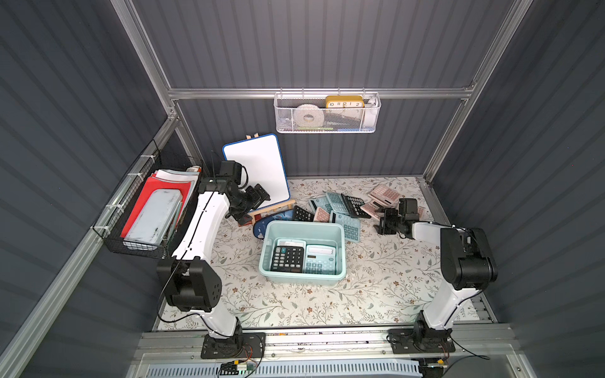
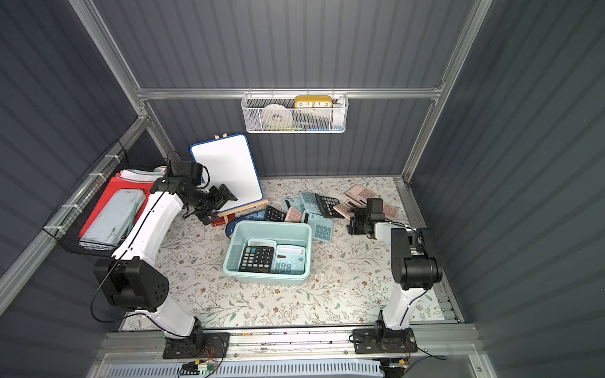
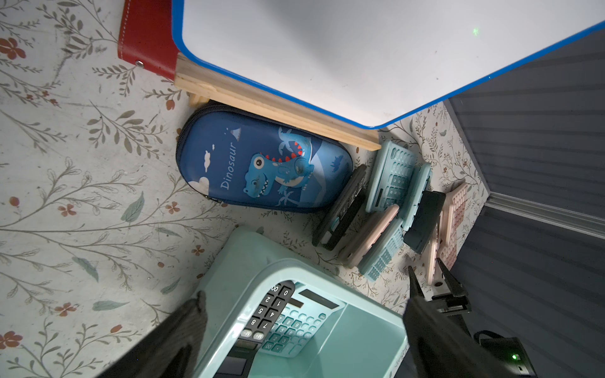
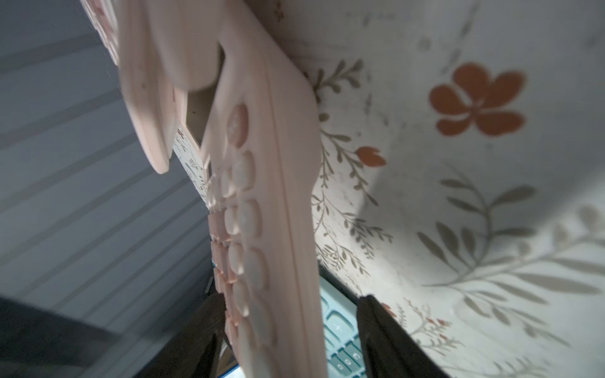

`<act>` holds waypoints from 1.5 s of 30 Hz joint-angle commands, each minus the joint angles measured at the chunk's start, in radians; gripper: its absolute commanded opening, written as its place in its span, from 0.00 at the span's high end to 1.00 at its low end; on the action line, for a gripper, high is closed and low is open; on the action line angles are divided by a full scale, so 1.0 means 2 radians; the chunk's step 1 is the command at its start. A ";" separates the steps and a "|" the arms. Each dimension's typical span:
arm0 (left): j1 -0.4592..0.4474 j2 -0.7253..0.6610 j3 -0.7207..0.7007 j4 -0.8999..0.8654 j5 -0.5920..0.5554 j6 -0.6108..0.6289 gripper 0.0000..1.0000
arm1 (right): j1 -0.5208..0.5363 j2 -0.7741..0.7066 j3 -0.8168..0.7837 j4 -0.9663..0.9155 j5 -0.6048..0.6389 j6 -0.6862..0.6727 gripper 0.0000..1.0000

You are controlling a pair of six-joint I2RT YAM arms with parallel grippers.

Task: Put the calculator in the storage box
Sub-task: Pick up the calculator at the center of the board.

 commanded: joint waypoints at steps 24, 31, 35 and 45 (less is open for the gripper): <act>0.002 -0.021 0.010 -0.011 0.032 0.015 0.01 | 0.025 -0.170 -0.075 -0.050 0.008 -0.025 0.97; 0.002 -0.005 0.040 -0.012 0.058 0.040 0.01 | 0.029 -0.216 -0.037 -0.133 -0.065 -0.124 1.00; 0.002 0.005 0.048 -0.001 0.081 0.043 0.01 | 0.034 -0.225 0.008 -0.209 -0.109 -0.216 1.00; 0.002 0.023 0.058 0.024 0.130 0.090 0.01 | 0.081 -0.209 0.072 -0.279 -0.243 -0.334 1.00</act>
